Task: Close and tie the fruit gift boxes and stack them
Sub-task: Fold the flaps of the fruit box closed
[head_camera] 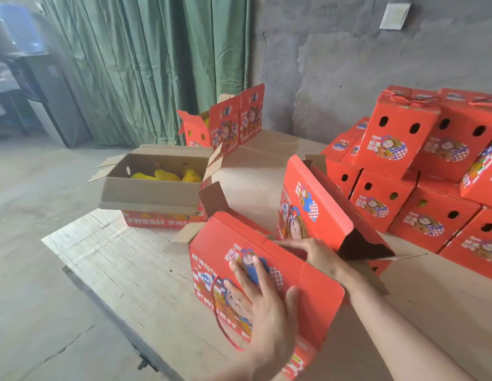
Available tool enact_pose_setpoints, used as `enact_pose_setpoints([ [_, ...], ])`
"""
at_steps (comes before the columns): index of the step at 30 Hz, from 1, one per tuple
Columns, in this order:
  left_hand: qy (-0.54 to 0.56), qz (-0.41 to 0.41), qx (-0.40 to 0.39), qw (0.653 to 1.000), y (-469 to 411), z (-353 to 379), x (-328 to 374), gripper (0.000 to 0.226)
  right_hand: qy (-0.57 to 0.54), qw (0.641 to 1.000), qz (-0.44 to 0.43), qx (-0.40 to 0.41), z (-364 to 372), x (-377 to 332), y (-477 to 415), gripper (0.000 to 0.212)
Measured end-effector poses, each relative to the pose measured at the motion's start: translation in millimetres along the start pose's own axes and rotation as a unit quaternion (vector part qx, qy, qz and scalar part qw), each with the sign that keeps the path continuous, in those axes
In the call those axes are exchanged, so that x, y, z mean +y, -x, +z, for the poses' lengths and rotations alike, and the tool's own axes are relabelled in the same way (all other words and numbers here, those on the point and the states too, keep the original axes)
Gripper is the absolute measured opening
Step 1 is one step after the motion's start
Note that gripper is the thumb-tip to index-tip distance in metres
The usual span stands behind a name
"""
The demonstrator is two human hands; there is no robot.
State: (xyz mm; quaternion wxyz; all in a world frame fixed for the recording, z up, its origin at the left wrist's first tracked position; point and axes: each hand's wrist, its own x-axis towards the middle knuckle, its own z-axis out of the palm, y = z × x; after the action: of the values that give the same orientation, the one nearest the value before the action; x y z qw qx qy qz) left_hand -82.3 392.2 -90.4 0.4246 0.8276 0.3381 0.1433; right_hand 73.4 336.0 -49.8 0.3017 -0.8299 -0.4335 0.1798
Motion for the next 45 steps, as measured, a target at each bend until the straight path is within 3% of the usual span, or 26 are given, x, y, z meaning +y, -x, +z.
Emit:
enact_pose_setpoints([
  [5,-0.055,0.036,0.039,0.997,-16,-21,-13,0.082,-0.002,1.000,0.000,0.002,7,-12,-11,0.044],
  [8,-0.143,0.159,0.084,0.973,-34,-40,-24,0.072,0.030,0.999,-0.017,-0.003,15,-24,-32,0.041],
  [11,-0.218,0.270,0.064,0.936,-66,-62,-26,0.063,0.047,0.998,-0.026,-0.017,25,-36,-58,0.034],
  [15,-0.290,0.270,0.022,0.918,-105,-95,-32,0.077,-0.036,0.999,-0.014,-0.019,38,-46,-76,0.035],
  [17,-0.298,0.280,0.007,0.913,-114,-109,-32,0.079,-0.021,1.000,-0.017,-0.004,45,-50,-83,0.035],
  [23,-0.264,0.356,0.076,0.893,-104,-122,-48,0.056,0.063,0.996,-0.067,0.008,59,-63,-84,0.031],
  [26,-0.261,0.333,0.086,0.902,-112,-128,-56,0.055,0.064,0.995,-0.072,-0.020,62,-74,-103,0.032],
  [29,-0.289,0.289,0.052,0.911,-139,-145,-63,0.070,0.014,0.998,-0.058,-0.033,68,-87,-129,0.032],
  [35,-0.315,0.265,0.010,0.911,-192,-192,-95,0.070,-0.046,0.995,-0.042,-0.074,82,-109,-182,0.020],
  [37,-0.331,0.239,-0.010,0.913,-200,-195,-99,0.068,-0.007,0.996,-0.044,-0.076,74,-114,-206,0.023],
  [41,-0.342,0.185,0.027,0.921,-199,-174,-90,0.061,0.106,0.993,-0.061,0.000,67,-124,-257,0.040],
  [45,-0.351,0.133,-0.021,0.927,-206,-163,-91,0.058,0.309,0.948,-0.031,-0.069,83,-121,-292,0.038],
])
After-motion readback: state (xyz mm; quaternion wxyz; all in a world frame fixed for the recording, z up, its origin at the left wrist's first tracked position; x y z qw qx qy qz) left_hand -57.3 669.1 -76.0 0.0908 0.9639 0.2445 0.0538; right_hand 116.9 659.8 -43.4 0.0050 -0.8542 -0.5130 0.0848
